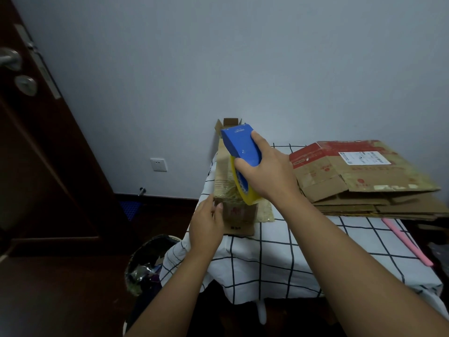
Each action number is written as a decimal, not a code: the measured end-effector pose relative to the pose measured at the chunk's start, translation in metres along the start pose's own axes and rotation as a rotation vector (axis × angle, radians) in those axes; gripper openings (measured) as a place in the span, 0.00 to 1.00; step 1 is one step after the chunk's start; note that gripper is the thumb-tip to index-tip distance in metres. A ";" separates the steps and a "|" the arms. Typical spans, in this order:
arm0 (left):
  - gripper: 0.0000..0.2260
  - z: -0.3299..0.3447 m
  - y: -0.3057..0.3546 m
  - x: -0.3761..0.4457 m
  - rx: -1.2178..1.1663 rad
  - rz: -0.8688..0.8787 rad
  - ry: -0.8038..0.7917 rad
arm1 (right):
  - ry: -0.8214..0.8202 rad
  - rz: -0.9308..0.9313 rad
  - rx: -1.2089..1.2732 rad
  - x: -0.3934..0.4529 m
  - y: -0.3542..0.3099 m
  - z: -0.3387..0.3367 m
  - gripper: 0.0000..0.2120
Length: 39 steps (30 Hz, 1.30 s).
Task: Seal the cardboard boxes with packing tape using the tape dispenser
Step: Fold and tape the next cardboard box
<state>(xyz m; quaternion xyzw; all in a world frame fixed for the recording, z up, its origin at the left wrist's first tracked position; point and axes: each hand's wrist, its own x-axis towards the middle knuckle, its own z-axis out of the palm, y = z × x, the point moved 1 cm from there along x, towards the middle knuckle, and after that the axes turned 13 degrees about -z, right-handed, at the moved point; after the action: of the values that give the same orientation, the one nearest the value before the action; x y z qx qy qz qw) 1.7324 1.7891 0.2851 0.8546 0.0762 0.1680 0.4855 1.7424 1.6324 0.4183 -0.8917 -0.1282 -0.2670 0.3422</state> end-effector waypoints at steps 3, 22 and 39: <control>0.26 -0.002 0.000 0.002 -0.042 -0.145 -0.116 | 0.005 -0.011 -0.002 -0.001 -0.001 0.001 0.36; 0.40 0.027 0.062 0.018 0.600 0.042 -0.095 | -0.022 0.208 -0.197 -0.064 0.078 -0.043 0.36; 0.35 -0.030 0.069 0.041 0.162 -0.202 0.084 | -0.536 0.118 -0.743 -0.133 0.106 0.023 0.38</control>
<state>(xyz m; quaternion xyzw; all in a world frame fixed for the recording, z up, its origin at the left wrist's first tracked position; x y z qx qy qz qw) 1.7578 1.7897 0.3672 0.8711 0.1954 0.1474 0.4258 1.6853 1.5639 0.2719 -0.9973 -0.0566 -0.0351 -0.0313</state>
